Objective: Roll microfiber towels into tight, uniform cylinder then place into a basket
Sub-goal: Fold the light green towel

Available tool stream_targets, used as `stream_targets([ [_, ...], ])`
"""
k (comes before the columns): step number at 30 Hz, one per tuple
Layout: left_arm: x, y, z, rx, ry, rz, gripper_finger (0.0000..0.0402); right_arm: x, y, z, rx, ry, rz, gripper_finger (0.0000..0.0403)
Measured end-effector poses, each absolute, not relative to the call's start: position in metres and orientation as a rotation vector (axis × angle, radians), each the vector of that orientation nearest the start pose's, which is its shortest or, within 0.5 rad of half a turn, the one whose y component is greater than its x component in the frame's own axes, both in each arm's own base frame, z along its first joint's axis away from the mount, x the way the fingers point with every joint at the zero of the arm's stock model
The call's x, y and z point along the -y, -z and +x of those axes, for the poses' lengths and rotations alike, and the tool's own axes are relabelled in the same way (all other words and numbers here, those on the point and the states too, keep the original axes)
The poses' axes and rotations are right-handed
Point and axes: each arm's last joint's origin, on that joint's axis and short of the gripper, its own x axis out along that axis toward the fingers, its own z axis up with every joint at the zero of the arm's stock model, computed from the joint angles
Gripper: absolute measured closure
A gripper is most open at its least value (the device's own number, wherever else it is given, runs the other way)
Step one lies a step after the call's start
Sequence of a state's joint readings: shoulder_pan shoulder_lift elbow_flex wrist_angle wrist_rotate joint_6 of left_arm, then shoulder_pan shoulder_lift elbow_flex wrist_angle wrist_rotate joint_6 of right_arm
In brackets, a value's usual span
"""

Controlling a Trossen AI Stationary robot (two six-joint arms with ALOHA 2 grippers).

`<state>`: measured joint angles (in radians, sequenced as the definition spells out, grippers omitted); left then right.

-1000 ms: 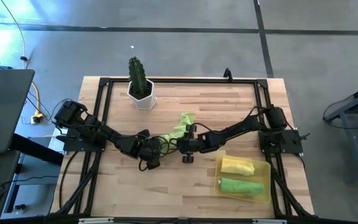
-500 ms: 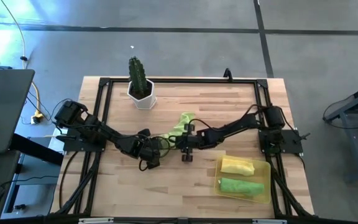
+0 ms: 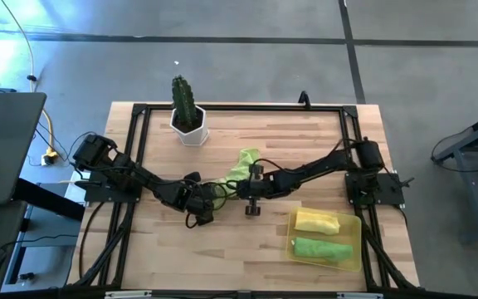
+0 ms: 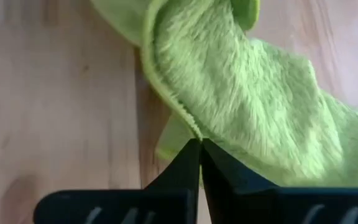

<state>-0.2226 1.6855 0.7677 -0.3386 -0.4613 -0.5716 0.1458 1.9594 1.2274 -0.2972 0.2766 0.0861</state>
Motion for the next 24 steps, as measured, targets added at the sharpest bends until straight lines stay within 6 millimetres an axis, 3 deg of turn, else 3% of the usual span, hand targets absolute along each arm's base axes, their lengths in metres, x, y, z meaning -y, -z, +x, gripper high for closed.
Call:
stream_targets([
  [5, 0.048, -0.120, 0.274, -1.048, -0.543, -0.080, 0.0287, -0.056, -0.168, 0.388, -1.076, 0.147, -0.161, 0.0401],
  [9, 0.051, -0.132, 0.287, -0.997, -0.528, -0.093, 0.0287, -0.063, -0.185, 0.388, -1.117, 0.140, -0.188, 0.0402],
  [19, 0.059, -0.180, 0.320, -0.944, -0.430, -0.005, 0.0287, -0.076, -0.215, 0.371, -1.319, 0.205, -0.372, 0.0402],
  [24, 0.062, -0.203, 0.333, -0.890, -0.378, 0.038, 0.0287, -0.085, -0.221, 0.358, -1.422, 0.161, -0.460, 0.0403],
])
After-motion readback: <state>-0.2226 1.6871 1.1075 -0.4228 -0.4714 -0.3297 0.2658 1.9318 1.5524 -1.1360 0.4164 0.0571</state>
